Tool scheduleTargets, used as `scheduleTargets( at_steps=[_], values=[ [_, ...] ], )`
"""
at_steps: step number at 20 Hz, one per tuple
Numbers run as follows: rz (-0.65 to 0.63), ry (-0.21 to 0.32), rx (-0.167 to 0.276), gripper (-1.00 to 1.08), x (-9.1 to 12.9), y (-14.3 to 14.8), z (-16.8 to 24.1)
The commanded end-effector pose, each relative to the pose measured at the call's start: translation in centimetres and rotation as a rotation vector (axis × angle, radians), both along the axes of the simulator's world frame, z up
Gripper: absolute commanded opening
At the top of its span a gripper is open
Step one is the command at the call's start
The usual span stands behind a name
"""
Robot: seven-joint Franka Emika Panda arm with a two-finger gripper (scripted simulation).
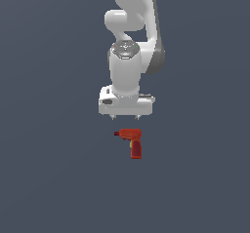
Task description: Pick up the object and move it to a goal position.
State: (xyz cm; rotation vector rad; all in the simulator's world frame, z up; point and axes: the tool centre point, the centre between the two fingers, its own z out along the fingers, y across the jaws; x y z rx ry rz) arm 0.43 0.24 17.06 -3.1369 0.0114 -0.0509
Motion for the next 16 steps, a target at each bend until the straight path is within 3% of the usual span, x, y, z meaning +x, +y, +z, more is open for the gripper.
scheduleTargets(
  at_steps=[1,8,16],
  values=[
    [0.000,0.000,0.000,1.08,0.00,0.00,0.00],
    [0.005,0.012,-0.016,1.08,-0.28,-0.29,-0.12],
    [-0.027,0.028,-0.005,1.08,-0.13,-0.24,-0.47]
  ],
)
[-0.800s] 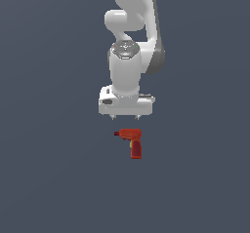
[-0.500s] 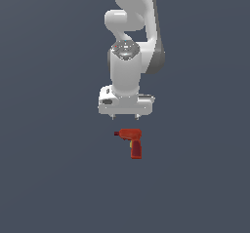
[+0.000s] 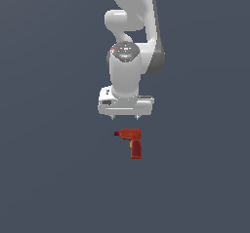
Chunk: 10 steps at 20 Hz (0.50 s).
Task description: Pick up the object and move it to a goal position.
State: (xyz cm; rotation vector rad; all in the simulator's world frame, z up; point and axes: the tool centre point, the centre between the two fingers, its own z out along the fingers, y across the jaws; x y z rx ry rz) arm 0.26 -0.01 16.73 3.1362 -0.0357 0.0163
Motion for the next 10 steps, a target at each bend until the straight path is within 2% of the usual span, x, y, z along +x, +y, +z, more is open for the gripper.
scheduleTargets(
  at_steps=[1,6,10],
  values=[
    [-0.022,0.012,0.007,1.08,0.1,0.0,-0.3],
    [-0.104,0.056,0.033,1.08,0.4,0.2,-1.2],
    [-0.202,0.112,0.064,1.08,0.8,0.4,-2.3]
  ],
)
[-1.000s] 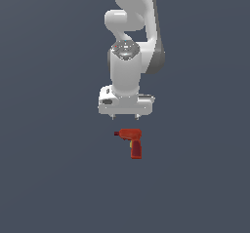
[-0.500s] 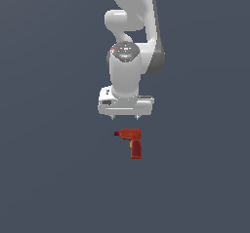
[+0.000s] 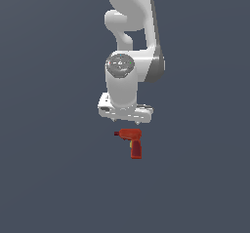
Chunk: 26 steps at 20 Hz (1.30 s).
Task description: Pick up the object and move it to a goal position.
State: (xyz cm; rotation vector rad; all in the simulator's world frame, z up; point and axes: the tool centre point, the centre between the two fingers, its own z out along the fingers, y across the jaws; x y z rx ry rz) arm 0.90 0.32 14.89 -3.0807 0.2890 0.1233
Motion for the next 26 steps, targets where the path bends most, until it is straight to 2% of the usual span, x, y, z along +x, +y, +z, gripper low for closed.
scheduleTargets(
  at_steps=[1,6,18,22,26],
  values=[
    [-0.067,0.040,0.021,1.08,0.2,0.2,-0.8],
    [-0.234,0.147,0.075,1.08,0.7,1.0,-2.7],
    [-0.601,0.447,0.194,1.08,1.2,3.9,-6.6],
    [-0.674,0.524,0.217,1.08,1.3,4.7,-7.3],
    [-0.721,0.579,0.232,1.08,1.3,5.3,-7.7]
  ],
)
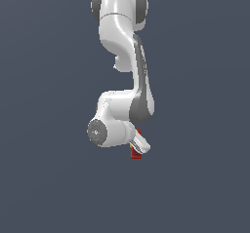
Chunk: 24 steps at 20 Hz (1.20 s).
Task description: Pick up the object and move it to a goal position.
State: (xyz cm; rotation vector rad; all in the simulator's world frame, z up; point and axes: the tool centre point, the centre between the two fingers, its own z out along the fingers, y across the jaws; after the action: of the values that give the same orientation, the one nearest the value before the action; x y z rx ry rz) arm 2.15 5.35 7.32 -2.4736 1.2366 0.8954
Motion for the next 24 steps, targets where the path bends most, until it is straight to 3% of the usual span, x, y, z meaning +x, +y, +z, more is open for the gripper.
scheduleTargets(
  at_steps=[1,6,22,23,24],
  values=[
    [-0.026,0.030,0.012,1.08,0.0,0.3,-0.2],
    [-0.047,0.056,0.022,1.08,0.0,0.6,-0.4],
    [-0.048,0.057,0.021,1.08,-1.3,2.0,-2.5],
    [-0.048,0.057,0.021,-1.00,-1.3,2.0,-2.5],
    [-0.048,0.057,0.021,-1.00,-1.3,2.0,-2.5]
  ],
)
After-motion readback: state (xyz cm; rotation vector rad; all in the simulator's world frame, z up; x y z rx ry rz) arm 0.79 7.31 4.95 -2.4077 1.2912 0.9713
